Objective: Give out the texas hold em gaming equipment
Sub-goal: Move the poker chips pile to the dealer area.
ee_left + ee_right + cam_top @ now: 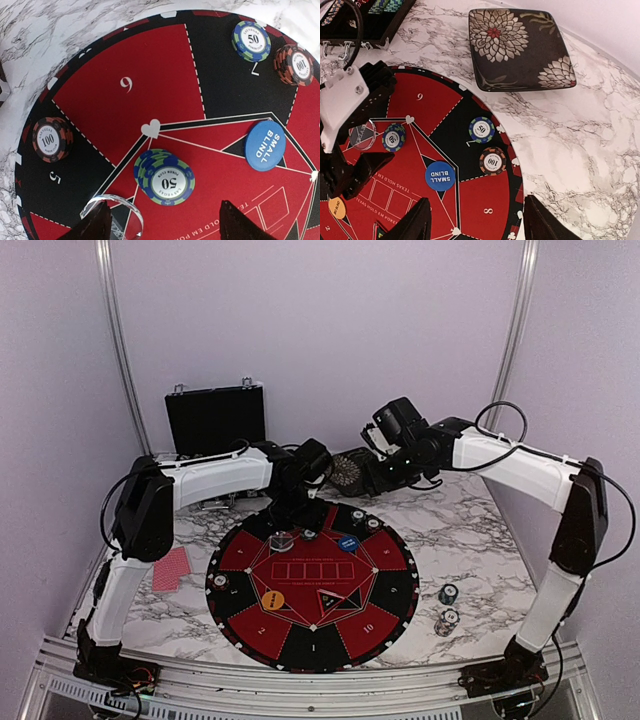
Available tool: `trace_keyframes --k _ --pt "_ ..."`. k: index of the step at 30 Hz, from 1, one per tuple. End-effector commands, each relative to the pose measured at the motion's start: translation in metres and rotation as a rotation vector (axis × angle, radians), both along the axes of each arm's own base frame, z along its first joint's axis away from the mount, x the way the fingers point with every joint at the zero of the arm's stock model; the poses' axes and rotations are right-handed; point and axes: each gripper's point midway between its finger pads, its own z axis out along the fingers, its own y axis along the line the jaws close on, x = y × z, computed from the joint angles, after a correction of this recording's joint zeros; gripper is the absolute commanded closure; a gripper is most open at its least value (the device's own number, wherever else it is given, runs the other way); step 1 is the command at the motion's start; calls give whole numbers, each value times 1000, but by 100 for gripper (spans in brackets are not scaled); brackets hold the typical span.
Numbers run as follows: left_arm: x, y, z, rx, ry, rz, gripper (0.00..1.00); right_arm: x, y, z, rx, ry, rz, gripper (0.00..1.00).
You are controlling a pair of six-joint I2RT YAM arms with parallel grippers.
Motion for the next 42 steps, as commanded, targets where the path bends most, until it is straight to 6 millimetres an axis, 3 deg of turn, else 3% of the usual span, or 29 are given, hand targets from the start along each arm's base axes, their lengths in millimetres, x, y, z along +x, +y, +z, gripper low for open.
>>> trace_keyframes --k 1,10,23,42 --pt "-2 3 -12 63 28 -14 26 3 -17 26 45 -67 -63 39" --pt "0 -3 -33 82 53 -27 29 -4 -46 53 109 -133 -126 39" --pt "2 -2 -54 102 75 -19 34 -10 -53 46 97 -123 -139 39" --pt "2 13 -66 132 99 2 56 -12 -56 41 87 -114 -147 39"
